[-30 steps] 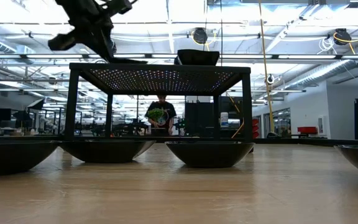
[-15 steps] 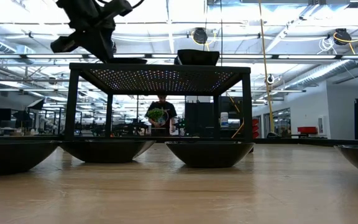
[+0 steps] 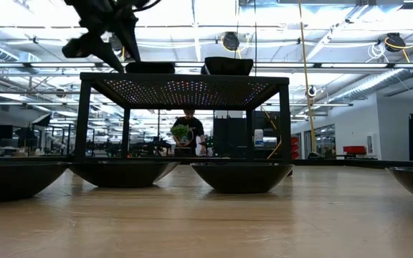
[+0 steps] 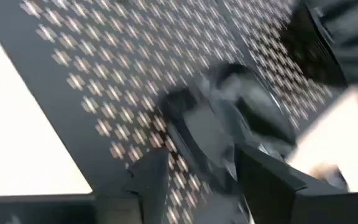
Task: Pick & Place Mini shaped plates
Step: Stack the leaf-shaped plate onto the other leaf-shaped plate on the shelf
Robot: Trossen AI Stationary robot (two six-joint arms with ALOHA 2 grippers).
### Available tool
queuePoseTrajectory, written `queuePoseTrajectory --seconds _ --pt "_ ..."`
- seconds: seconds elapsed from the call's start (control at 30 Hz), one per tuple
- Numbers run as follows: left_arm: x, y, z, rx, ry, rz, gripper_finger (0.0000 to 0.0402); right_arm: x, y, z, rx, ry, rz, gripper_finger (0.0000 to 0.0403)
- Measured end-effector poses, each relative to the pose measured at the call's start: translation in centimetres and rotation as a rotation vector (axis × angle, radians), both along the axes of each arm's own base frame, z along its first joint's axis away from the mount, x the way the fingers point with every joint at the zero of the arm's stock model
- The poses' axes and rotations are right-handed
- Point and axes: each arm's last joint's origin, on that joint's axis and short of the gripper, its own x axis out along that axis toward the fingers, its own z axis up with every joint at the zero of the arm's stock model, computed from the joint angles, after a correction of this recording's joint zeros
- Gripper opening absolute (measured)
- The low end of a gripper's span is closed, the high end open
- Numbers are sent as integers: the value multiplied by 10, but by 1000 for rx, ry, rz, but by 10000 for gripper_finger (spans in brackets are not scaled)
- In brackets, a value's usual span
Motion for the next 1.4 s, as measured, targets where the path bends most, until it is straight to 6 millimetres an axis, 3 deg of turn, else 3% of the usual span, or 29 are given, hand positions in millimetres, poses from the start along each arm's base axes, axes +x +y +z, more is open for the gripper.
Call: queuePoseTrajectory --seconds 0.2,0.4,0.63,0.87,1.03,1.23,1.4 --pt "-16 -25 20 -70 -126 -123 211 0 0 0 0 0 -1 155" --pt "-13 -77 24 -55 -226 -274 212 0 0 0 -2 3 -2 155" --pt "4 -155 -22 -60 -104 -419 212 0 0 0 -1 3 -1 155" --pt "9 -202 -88 -352 215 -248 212 0 0 0 1 2 -1 155" --pt "3 -209 -112 -386 375 -131 212 0 0 1 6 -2 0 155" --pt "0 -201 -115 -248 359 -42 212 0 0 1 13 1 3 155" --pt "-2 -199 -116 -246 366 31 212 0 0 1 13 1 3 155"
